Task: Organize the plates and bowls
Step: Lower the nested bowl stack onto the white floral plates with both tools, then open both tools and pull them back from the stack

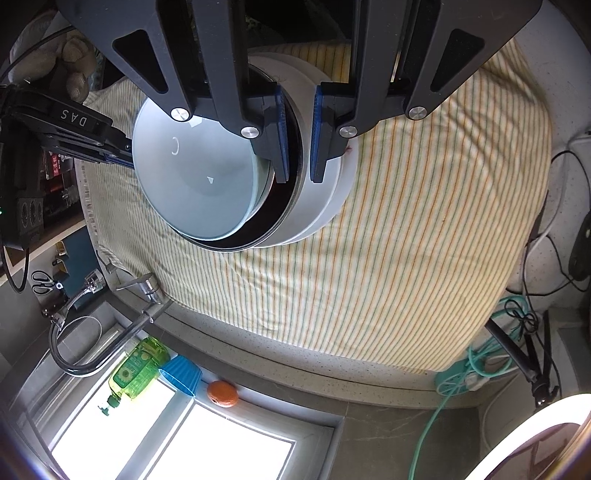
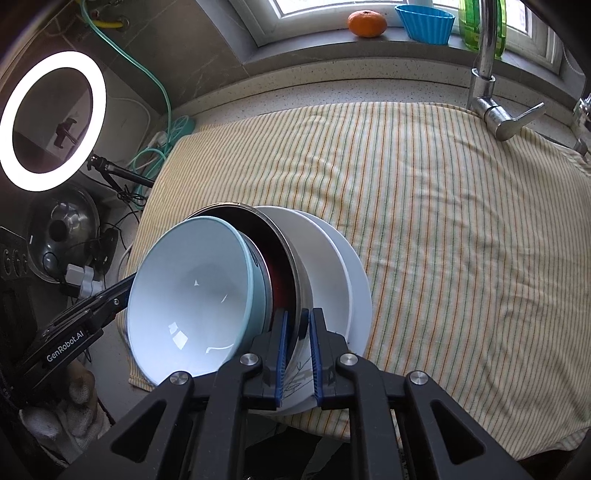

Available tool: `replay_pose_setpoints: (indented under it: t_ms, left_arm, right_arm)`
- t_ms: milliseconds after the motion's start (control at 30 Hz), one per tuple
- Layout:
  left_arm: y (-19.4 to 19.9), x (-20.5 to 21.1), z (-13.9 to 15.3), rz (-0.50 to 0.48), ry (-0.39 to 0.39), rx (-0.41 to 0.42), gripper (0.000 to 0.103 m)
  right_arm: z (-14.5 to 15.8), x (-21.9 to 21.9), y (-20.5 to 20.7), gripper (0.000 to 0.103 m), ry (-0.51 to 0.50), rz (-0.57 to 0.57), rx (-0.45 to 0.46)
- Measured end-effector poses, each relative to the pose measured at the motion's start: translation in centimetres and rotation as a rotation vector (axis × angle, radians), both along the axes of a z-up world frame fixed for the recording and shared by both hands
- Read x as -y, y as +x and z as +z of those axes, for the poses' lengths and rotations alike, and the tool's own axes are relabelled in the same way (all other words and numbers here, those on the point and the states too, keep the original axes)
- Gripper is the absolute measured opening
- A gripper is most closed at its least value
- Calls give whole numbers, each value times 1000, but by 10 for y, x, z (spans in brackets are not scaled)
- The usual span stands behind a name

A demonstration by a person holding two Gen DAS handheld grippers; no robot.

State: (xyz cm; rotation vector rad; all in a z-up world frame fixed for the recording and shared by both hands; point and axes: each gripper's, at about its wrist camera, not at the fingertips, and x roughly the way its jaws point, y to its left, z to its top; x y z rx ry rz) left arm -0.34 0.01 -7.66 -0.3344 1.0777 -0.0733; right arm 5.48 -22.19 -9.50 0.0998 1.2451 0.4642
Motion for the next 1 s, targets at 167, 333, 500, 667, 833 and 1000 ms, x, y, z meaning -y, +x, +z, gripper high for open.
replay_pose_setpoints:
  t_ms: [167, 333, 500, 667, 833, 1000]
  left_arm:
    - [-2, -2, -2, -8, 10, -5, 10]
    - [-6, -6, 1, -8, 25, 2, 10]
    - [-11, -8, 6, -11, 51, 13, 10]
    - [-18, -9, 13, -11, 101, 37, 15]
    - [-27, -7, 22, -14, 148, 77, 20]
    - [-35, 3, 32, -36, 202, 116, 41]
  right_arm:
    - [6, 7, -2, 20, 10, -17, 27]
    - [11, 15, -7, 22, 32, -32, 56]
    - [19, 22, -13, 27, 54, -52, 94]
    - [26, 24, -20, 32, 41, -61, 144]
    - [37, 23, -31, 40, 3, -57, 228]
    - [50, 19, -42, 47, -24, -47, 301]
